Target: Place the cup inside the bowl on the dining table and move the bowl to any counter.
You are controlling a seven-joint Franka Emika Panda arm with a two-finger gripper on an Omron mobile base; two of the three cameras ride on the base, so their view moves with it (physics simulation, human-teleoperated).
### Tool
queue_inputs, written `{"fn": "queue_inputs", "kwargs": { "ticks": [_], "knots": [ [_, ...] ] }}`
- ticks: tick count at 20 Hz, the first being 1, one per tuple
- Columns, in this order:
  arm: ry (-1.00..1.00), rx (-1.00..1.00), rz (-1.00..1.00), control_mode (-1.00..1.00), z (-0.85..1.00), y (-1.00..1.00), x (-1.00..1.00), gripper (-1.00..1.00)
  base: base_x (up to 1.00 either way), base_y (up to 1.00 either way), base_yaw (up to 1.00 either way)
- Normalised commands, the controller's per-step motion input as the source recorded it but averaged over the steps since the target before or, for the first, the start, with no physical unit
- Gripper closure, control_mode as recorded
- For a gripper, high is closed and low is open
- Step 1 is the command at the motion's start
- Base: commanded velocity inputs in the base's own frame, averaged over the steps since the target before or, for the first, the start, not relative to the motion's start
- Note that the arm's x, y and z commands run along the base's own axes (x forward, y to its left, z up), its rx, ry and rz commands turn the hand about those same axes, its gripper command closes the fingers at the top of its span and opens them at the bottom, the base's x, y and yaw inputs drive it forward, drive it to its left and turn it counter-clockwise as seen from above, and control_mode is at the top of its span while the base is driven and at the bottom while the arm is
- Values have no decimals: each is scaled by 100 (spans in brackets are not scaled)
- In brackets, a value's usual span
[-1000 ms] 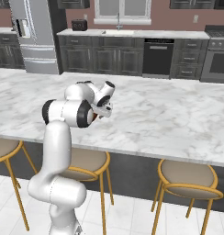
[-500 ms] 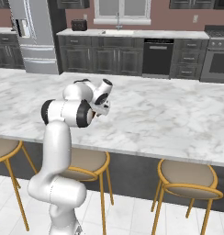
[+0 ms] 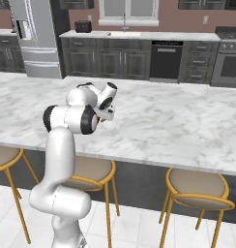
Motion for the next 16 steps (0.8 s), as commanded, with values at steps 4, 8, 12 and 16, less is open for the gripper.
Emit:
{"fn": "queue_inputs", "kwargs": {
  "ticks": [4, 8, 12, 16],
  "knots": [
    [1, 0, 0, -100, -5, 15, 0, -100, 0, 0, 0],
    [2, 0, 0, -100, -4, 16, 0, -100, 0, 0, 0],
    [4, 0, 0, -100, -4, 22, 0, 100, 0, 0, 0],
    [5, 0, 0, -100, 0, 18, 0, 100, 0, 0, 0]
  ]
}}
